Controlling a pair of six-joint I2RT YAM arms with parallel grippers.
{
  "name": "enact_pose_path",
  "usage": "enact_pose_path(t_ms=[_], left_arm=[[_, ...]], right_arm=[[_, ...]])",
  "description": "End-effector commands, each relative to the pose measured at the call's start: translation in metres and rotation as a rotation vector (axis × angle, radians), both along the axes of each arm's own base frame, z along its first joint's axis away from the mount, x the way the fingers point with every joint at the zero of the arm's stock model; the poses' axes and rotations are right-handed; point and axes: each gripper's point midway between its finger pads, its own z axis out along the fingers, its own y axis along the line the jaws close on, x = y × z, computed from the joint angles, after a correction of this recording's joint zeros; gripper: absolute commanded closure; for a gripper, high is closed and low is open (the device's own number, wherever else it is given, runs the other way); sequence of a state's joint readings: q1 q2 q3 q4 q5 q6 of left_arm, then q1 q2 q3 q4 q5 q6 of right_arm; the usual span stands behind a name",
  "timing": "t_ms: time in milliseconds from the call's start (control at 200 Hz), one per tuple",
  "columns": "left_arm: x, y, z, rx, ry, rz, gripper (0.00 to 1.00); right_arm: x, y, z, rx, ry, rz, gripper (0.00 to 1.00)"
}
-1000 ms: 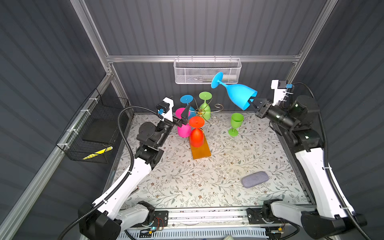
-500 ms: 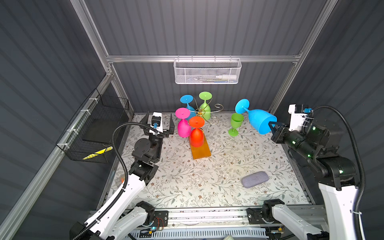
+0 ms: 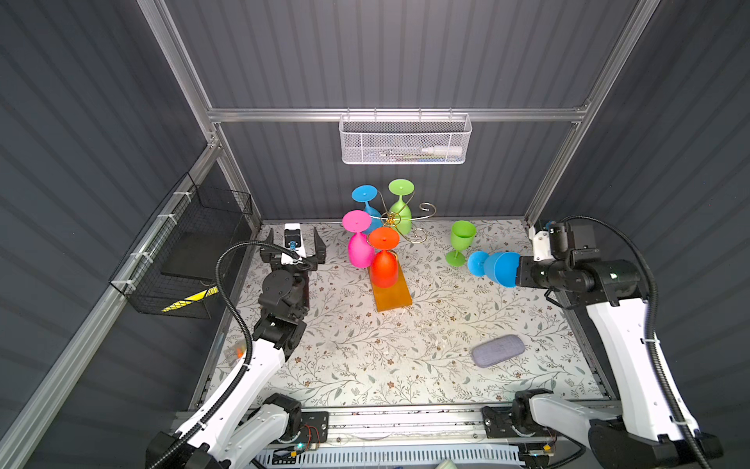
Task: Take the wine glass off the wine glass rack
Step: 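Carry the blue glass down toward the table with the right gripper while left withdraws, then set the blue glass upright beside the lime glass and open the right gripper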
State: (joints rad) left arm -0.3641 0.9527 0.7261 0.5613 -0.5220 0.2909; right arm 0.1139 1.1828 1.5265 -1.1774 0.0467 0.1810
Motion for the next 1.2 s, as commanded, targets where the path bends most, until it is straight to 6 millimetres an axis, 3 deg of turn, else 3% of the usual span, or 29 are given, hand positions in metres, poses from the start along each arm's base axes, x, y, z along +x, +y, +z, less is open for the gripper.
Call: enact_pose_path(t_ms=[0,490,885,1196], left_arm=[[-0.004,0.007,0.003,-0.043,-0.014,0.013,0.0],[-0.005,0.006,-0.006,0.029,0.026,0.012,0.01],[0.0,0.001,-0.014,0.042,0.045,-0.006,0.0],[0.003,-0.001,-0.017,0.053,0.057,-0.009,0.01]], right_arm=[[0.0,-0.008,-0.01,-0.055,0.067,-0.018,1.0],[0.088,-0.03,-0.058,-0.158,0.263,-0.064,1.0],[0.15,-0.052,-0.099,-0.091,0.338,-0.096,1.0],[0.176,-0.059,-0.125,-0.126,0.407,-0.09,1.0]])
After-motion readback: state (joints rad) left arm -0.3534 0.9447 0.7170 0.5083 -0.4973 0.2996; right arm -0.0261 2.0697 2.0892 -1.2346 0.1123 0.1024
